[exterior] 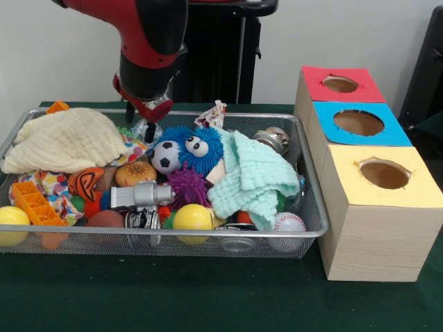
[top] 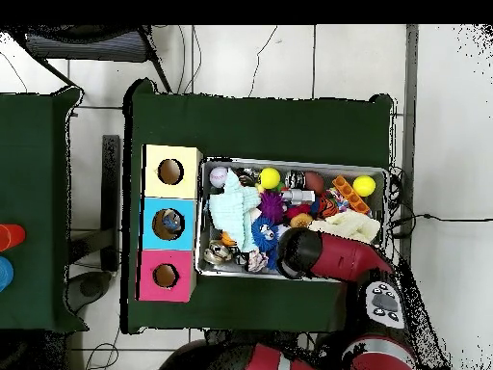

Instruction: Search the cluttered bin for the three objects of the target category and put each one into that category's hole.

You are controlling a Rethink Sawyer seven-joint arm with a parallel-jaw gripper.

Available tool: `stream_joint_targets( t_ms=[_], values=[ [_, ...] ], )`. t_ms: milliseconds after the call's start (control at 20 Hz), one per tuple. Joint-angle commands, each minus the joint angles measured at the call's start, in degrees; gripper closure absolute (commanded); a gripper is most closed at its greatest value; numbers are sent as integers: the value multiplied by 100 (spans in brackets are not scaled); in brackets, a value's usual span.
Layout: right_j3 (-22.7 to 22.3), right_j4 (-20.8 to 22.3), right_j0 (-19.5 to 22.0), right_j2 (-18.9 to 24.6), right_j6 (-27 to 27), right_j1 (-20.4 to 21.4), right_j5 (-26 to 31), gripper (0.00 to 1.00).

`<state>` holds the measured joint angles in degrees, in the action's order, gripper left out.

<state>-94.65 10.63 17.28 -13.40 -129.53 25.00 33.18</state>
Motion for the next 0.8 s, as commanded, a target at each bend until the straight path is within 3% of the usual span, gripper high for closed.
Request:
stream_joint_targets(
  t_ms=[50, 500, 800],
  values=[
    [-281, 161, -25, 504, -154, -19, -423, 0],
    [-503, -14, 113, 598, -194, -2, -287, 0],
    [-609, -52, 174, 611, -343, -259, -532, 0]
  ],
)
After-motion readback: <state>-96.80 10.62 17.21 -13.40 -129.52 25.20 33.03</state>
